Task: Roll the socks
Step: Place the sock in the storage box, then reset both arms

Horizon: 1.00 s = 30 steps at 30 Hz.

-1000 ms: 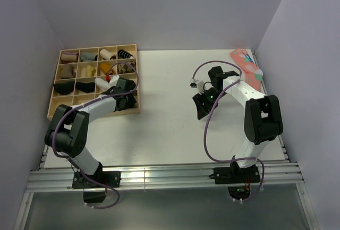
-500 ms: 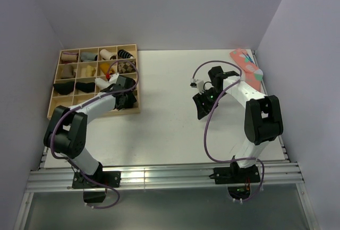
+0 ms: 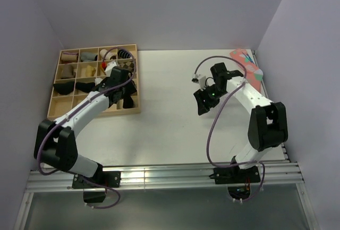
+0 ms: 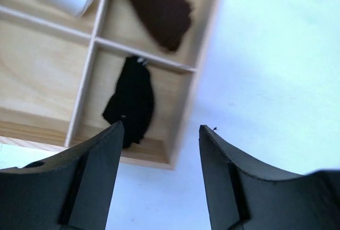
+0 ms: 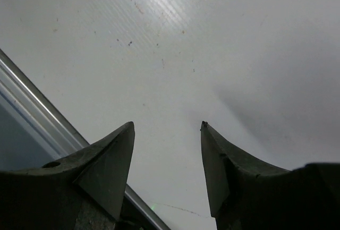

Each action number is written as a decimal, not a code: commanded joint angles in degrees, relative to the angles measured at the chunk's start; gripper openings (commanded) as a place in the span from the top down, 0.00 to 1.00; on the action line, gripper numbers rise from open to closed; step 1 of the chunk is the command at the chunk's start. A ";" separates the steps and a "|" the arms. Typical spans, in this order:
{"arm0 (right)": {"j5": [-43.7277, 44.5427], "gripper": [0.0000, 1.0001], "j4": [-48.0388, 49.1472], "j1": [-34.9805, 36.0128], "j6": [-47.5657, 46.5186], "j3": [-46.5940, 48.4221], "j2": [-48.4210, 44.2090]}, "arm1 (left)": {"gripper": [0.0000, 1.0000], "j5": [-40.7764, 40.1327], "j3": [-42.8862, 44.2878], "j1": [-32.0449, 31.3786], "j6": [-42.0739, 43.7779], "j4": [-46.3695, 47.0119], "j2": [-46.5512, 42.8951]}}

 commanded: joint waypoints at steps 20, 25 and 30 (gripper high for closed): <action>3.18 0.00 19.94 -1.00 12.30 -11.74 -39.37 | 0.34 -0.35 -6.19 -28.87 1.75 15.65 -18.51; 3.80 0.00 22.66 -1.09 13.79 -15.87 -44.22 | 0.34 -0.36 -5.93 -29.66 1.76 15.03 -18.52; 3.36 0.00 21.35 -1.09 13.79 -15.09 -45.01 | 0.34 -1.32 -4.96 -30.80 1.75 14.24 -17.99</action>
